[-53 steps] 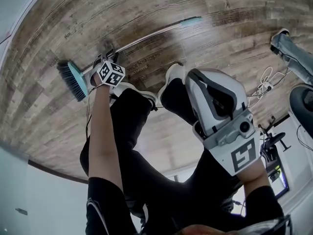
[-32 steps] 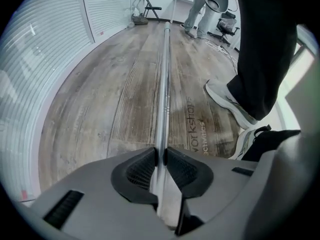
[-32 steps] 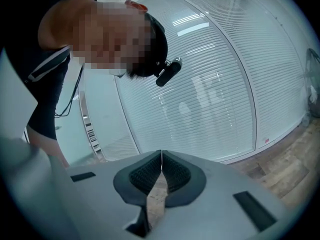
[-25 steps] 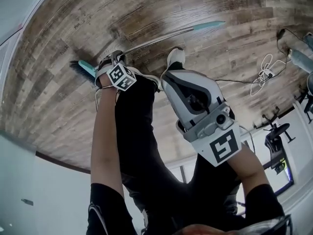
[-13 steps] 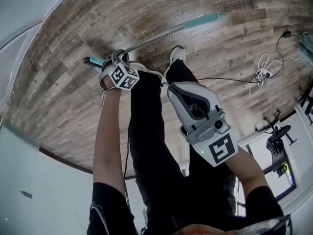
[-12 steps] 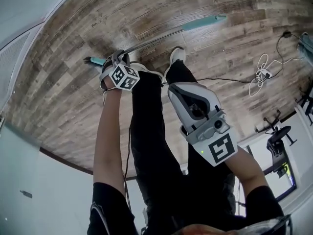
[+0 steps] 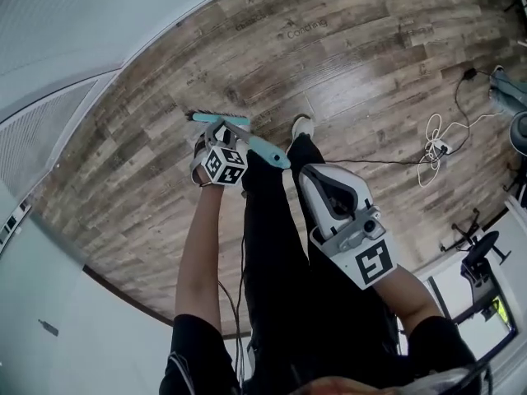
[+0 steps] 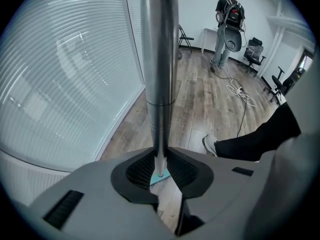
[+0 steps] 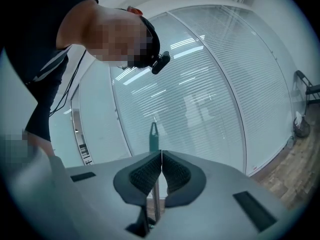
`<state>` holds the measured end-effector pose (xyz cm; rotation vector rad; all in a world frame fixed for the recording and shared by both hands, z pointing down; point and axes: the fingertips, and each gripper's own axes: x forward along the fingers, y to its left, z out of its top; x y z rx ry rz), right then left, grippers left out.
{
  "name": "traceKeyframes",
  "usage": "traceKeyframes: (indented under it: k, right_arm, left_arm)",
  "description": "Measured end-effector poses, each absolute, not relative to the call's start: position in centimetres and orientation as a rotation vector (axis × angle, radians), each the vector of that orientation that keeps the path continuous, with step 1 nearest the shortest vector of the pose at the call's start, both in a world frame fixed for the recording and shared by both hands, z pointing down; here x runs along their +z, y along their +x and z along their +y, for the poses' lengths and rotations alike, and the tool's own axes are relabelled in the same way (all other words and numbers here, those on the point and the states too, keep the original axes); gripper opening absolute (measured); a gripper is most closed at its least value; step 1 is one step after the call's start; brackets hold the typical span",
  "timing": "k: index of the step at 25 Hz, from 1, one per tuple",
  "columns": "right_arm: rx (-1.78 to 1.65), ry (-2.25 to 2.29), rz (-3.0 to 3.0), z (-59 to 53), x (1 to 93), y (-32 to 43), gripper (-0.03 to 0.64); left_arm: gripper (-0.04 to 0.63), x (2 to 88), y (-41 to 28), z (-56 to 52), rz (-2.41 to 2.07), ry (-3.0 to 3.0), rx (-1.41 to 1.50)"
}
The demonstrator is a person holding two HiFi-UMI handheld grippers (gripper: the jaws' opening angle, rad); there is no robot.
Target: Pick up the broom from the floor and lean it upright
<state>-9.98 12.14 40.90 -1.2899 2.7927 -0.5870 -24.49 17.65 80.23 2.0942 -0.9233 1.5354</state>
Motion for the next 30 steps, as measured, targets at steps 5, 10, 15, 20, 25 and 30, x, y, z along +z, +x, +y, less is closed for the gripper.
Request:
traceKeyframes:
  k: [5, 10, 15, 20, 25, 30]
  right_arm:
    - [-0.548, -1.257, 2.797, 13.9, 35.9, -8.9, 0.018]
    - [-0.553, -1.201, 2.818, 15.2, 31.8, -8.3, 0.018]
    - [-0.466, -1.141, 2.864, 15.9, 27.7, -7.4, 0.019]
    - [-0.34, -1.057, 2.898, 15.9, 24.3, -7.9, 0.021]
    - [-0.348, -1.013, 2.924, 14.5, 23.5, -9.0, 0.172]
    - [-0.287, -0.961, 2.838, 12.7, 19.4, -8.6, 0.172]
  left_arm:
    - [0.087, 73.1, -22.7, 16.6, -1.002, 2.143, 1.489]
    - [0.087, 67.0, -20.3, 15.5, -0.964, 2.235, 1.468]
    - [0.087, 61.6, -18.8, 15.2, -0.9, 2.324, 1.504]
    - [0.087, 57.5, -17.1, 15.2, -0.823, 2.387, 1.553]
    - [0.087, 54.7, -16.3, 14.9, -0.847, 2.385, 1.529]
    - [0.087, 51.0, -14.5, 14.3, -0.917, 2.4, 1.453]
